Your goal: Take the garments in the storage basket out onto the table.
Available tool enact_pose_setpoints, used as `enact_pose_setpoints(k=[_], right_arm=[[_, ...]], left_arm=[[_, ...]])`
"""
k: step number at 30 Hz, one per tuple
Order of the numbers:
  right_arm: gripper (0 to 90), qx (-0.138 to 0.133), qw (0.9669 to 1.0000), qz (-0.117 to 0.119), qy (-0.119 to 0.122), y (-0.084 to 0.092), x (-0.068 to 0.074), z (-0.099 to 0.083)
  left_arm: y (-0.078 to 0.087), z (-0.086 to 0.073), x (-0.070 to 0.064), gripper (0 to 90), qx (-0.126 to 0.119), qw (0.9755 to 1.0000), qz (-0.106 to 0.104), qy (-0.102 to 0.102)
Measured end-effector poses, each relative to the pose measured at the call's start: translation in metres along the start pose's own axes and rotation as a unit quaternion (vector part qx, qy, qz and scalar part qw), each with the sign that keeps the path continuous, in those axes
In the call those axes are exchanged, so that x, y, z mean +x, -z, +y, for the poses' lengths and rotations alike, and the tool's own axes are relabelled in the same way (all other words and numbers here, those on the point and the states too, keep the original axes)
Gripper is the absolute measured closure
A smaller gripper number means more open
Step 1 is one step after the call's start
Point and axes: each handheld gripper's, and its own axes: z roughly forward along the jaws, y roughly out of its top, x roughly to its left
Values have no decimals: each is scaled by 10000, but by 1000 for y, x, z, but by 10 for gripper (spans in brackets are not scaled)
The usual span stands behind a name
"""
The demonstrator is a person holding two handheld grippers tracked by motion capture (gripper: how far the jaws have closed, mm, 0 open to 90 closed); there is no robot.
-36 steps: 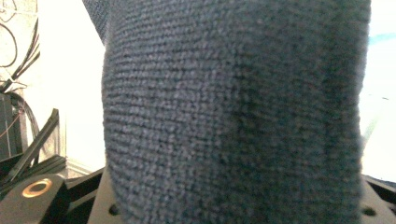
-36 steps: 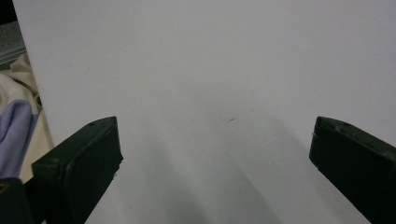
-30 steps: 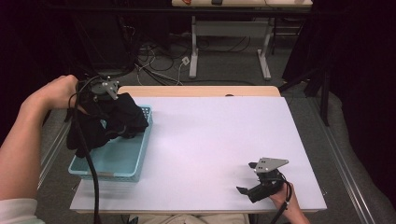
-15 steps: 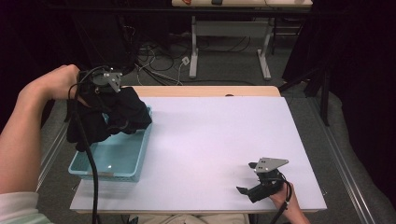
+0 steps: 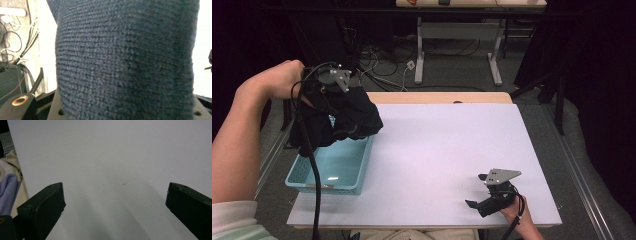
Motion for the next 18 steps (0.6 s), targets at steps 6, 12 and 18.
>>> enact_pose_setpoints(k=[6,12,18], right_arm=[[17,-9,10000,6,-6,0,0,0],[17,-8,10000,8,-13,0,0,0],[17,-20,10000,24,-27,0,0,0]], left_arm=[[4,16,-2,542,-114,9999,-16,-75],[3,31,-3,542,-140,9998,-46,-164],[4,48,-5,542,-308,9991,-93,-264]])
